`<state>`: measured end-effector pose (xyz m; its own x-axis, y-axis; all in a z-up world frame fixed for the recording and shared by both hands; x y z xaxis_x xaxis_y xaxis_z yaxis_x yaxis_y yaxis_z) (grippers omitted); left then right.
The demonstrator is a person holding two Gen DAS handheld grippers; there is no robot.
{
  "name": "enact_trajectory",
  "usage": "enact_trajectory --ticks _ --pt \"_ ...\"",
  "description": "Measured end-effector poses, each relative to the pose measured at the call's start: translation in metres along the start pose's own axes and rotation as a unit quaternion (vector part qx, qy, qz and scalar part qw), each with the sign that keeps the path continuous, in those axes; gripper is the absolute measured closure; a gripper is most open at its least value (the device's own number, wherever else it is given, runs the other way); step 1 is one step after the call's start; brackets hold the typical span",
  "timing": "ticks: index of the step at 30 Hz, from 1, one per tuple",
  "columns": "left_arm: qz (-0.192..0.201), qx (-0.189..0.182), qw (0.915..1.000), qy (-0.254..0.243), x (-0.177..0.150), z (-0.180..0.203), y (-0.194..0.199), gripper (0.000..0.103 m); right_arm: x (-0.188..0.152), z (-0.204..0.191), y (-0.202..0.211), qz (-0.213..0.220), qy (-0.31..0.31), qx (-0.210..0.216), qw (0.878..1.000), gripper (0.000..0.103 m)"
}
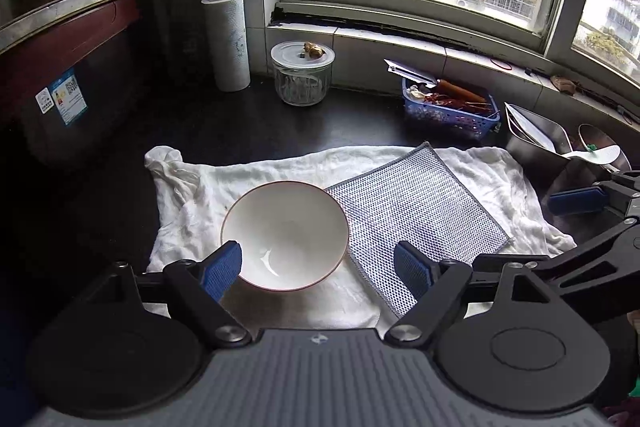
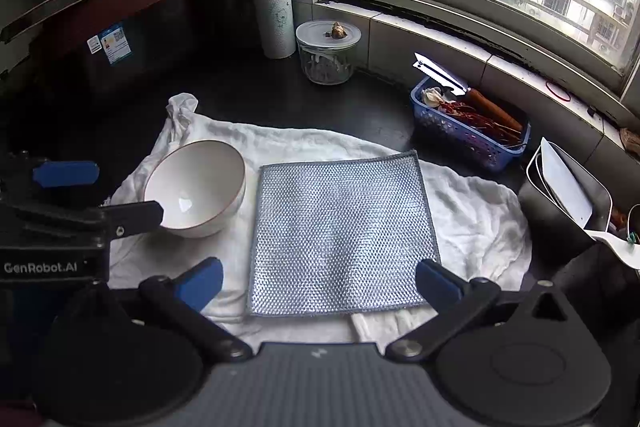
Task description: Clean bowl
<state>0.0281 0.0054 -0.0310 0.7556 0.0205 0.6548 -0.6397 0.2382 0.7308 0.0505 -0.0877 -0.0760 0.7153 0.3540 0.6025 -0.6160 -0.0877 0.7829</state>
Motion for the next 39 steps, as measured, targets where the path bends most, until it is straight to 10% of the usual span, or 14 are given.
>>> enact_trajectory --ticks 39 --pt "-0.017 -0.006 0.9998 -0.005 -0.005 -0.001 -0.014 0.02 0.001 -0.007 -0.008 -0.016 0.007 0.0 1.0 0.001"
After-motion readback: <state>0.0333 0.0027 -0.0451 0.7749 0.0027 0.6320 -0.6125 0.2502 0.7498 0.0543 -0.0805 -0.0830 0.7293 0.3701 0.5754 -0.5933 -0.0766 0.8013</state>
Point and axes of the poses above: each gripper's, at about its wrist camera, not at the fingertips, and y roughly against the way its jaws point, z to its right, x to its top, the point moved 4 cm from there along -y, roughly the way its jaws point, and after that the axes turned 12 degrees about -x, right-handed, at the moved point
